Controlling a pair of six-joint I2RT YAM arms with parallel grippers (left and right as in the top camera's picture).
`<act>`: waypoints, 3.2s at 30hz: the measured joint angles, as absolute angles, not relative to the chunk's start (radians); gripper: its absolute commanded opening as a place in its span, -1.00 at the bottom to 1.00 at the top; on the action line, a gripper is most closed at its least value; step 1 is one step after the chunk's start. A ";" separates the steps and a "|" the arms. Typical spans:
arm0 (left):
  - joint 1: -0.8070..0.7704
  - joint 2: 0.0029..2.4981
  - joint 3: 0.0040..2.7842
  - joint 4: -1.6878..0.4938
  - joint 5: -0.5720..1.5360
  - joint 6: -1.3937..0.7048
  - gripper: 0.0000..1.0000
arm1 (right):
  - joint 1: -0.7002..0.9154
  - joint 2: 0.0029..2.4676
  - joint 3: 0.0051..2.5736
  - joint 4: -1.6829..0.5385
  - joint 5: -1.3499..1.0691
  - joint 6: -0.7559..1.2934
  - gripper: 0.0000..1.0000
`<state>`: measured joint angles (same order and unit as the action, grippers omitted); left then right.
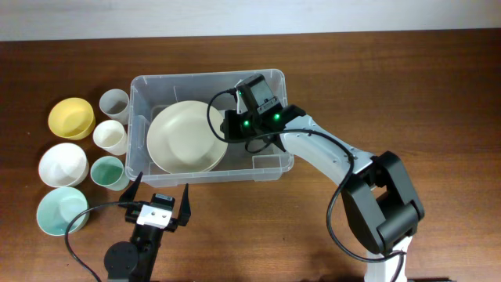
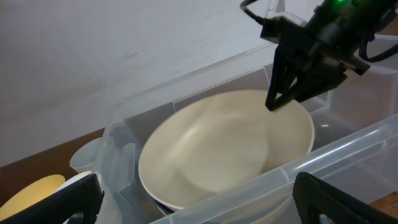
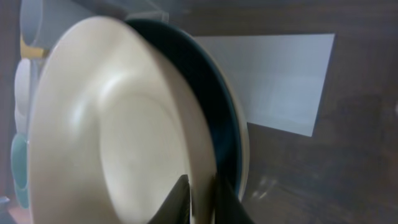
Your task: Pack container
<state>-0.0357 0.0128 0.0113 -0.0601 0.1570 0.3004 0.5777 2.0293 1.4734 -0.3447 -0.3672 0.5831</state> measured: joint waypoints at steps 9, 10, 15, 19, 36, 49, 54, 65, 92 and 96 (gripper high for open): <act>-0.036 0.013 0.011 -0.060 0.157 0.300 0.99 | 0.576 2.051 1.473 -0.329 -0.402 0.576 0.16; -0.036 0.013 0.011 -0.060 0.157 0.300 0.99 | 0.575 2.051 1.473 -0.330 -0.402 0.570 0.17; -0.036 0.013 0.011 -0.060 0.157 0.300 0.99 | 0.554 2.055 1.559 -0.446 -0.375 0.513 0.19; -0.036 0.013 0.011 -0.060 0.157 0.300 0.99 | 0.538 2.057 1.771 -0.634 -0.220 0.431 0.45; -0.036 0.013 0.011 -0.060 0.157 0.300 0.99 | -0.083 2.013 2.344 -1.363 0.232 0.389 0.98; -0.036 0.013 0.011 -0.060 0.157 0.300 0.99 | -0.320 2.015 1.966 -1.282 0.223 0.392 0.98; -0.036 0.013 0.011 -0.060 0.157 0.300 0.99 | -0.320 2.015 1.932 -1.278 0.220 0.392 0.98; -0.036 0.013 0.011 -0.060 0.157 0.300 0.99 | -0.320 2.015 1.932 -1.277 0.220 0.393 0.97; -0.036 0.028 0.014 0.301 0.137 0.288 0.99 | -0.320 2.015 1.931 -1.277 0.218 0.392 0.98; -0.031 0.133 0.082 0.286 0.080 0.289 0.99 | -0.320 2.015 1.931 -1.277 0.216 0.393 0.98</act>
<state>-0.0311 0.1329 0.0818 0.2859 0.0803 0.2890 -0.3202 2.0148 1.9312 -1.2770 0.2161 0.3927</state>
